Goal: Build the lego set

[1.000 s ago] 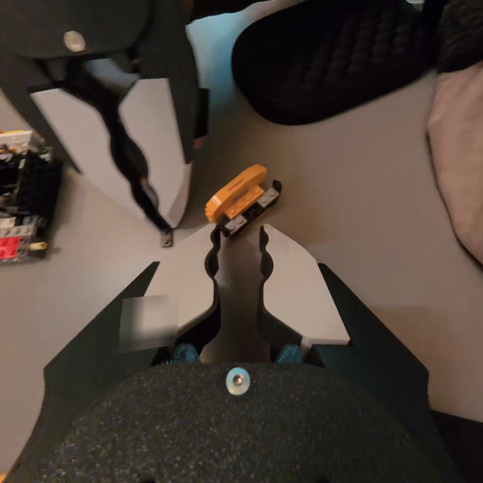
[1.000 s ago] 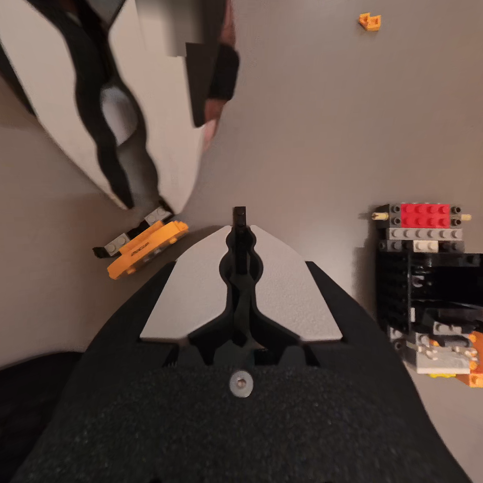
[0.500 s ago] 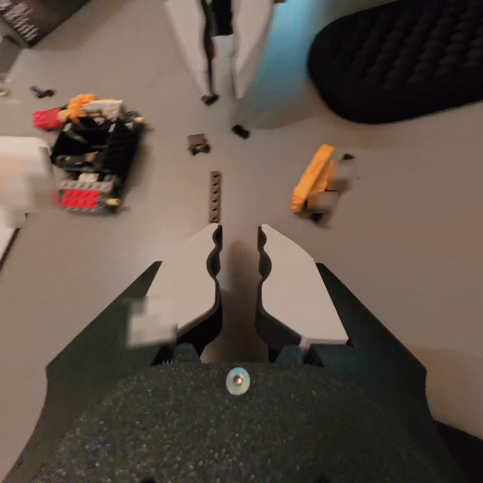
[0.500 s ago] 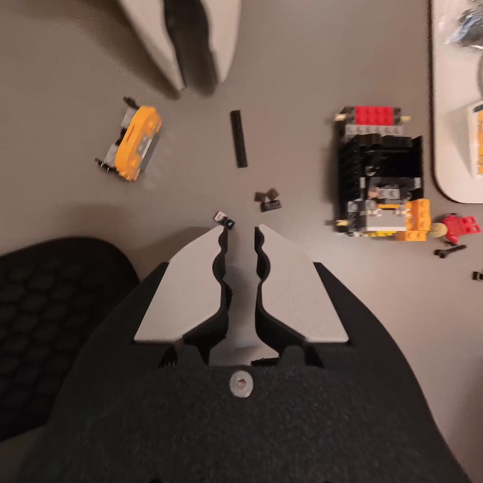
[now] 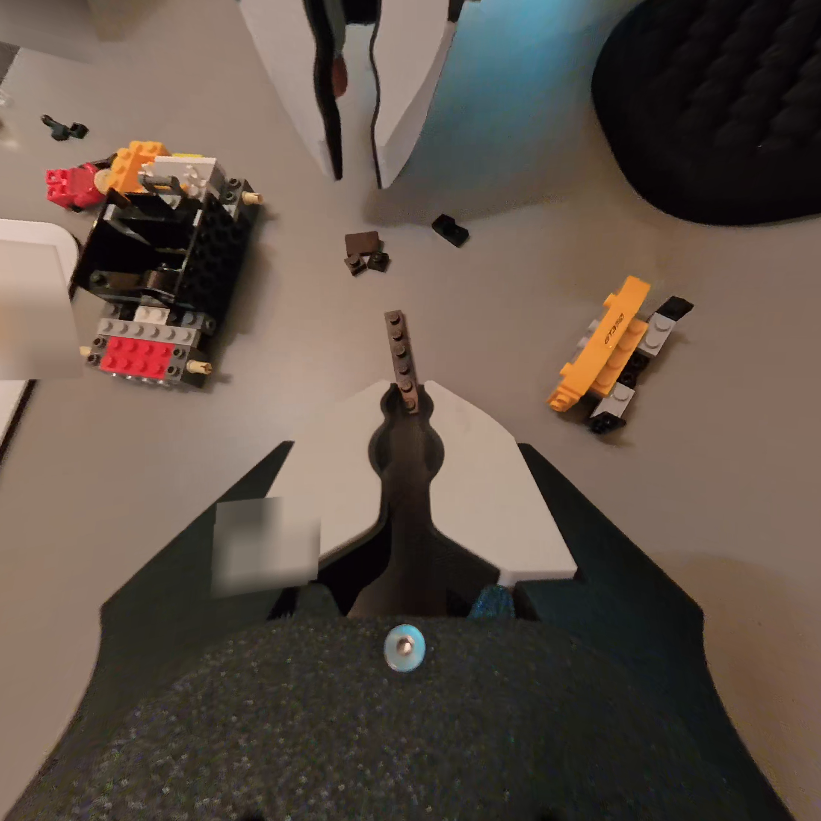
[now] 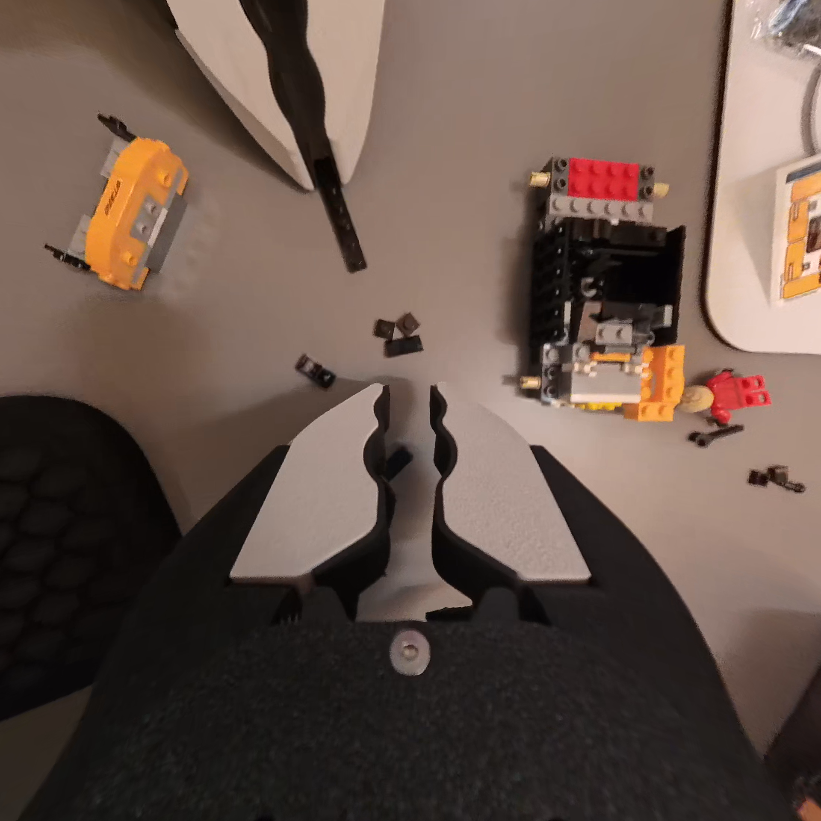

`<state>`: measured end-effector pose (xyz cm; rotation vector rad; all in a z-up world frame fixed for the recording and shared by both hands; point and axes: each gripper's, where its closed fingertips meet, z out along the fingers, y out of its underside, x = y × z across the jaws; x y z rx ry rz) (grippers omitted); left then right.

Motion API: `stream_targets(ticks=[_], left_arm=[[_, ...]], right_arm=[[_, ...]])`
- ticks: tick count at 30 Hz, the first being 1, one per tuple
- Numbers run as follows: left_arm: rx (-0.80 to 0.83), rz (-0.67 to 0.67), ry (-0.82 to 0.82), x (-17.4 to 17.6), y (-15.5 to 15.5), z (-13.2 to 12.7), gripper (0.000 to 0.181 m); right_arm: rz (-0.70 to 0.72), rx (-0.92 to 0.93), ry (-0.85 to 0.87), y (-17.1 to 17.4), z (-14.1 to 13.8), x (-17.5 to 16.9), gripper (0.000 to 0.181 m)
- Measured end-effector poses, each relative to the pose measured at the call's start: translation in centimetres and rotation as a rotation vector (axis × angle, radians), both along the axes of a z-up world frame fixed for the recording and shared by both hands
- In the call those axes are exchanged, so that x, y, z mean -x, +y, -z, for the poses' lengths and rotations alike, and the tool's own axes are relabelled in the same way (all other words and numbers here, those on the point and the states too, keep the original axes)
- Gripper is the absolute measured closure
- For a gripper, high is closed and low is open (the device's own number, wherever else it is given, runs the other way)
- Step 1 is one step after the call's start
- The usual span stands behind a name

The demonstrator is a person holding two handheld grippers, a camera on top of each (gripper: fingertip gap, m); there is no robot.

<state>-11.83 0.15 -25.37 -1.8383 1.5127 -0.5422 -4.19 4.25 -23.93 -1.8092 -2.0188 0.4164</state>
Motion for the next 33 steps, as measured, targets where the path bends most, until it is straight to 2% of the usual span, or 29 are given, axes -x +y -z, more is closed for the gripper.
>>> stream_targets(ticks=[6, 10, 12, 16, 20, 24, 28, 33], left_arm=[[-0.016, 0.039, 0.011, 0.6, -0.5, 0.0, 0.173], [-0.021, 0.054, 0.002, 0.9, -0.7, 0.0, 0.171], [-0.006, 0.05, -0.008, 1.2, -0.7, -0.1, 0.159], [0.033, 0.034, -0.076, 1.4, -0.8, -0.9, 0.156], [0.134, 0.011, -0.265, 0.7, -1.1, -3.5, 0.158], [0.353, -0.015, -0.529, -0.1, -1.6, -6.9, 0.157], [0.555, -0.043, -0.745, 0.4, -1.3, -9.4, 0.157], [0.695, -0.008, -0.833, 0.8, -1.8, -10.5, 0.158]], right_arm=[[-0.101, 0.009, -0.07, -0.2, 1.5, 1.9, 0.16], [-0.101, 0.049, -0.071, -0.3, 1.6, 2.1, 0.166], [-0.092, 0.052, -0.083, -0.3, 1.6, 1.7, 0.166], [-0.064, 0.038, -0.034, -0.6, 0.3, 1.5, 0.166], [-0.06, -0.021, 0.107, -1.3, -2.6, 3.3, 0.166], [-0.09, -0.084, 0.285, -2.9, -5.6, 6.5, 0.166], [-0.121, -0.137, 0.398, -4.5, -7.3, 8.6, 0.166], [-0.137, -0.16, 0.456, -5.3, -8.3, 9.5, 0.166]])
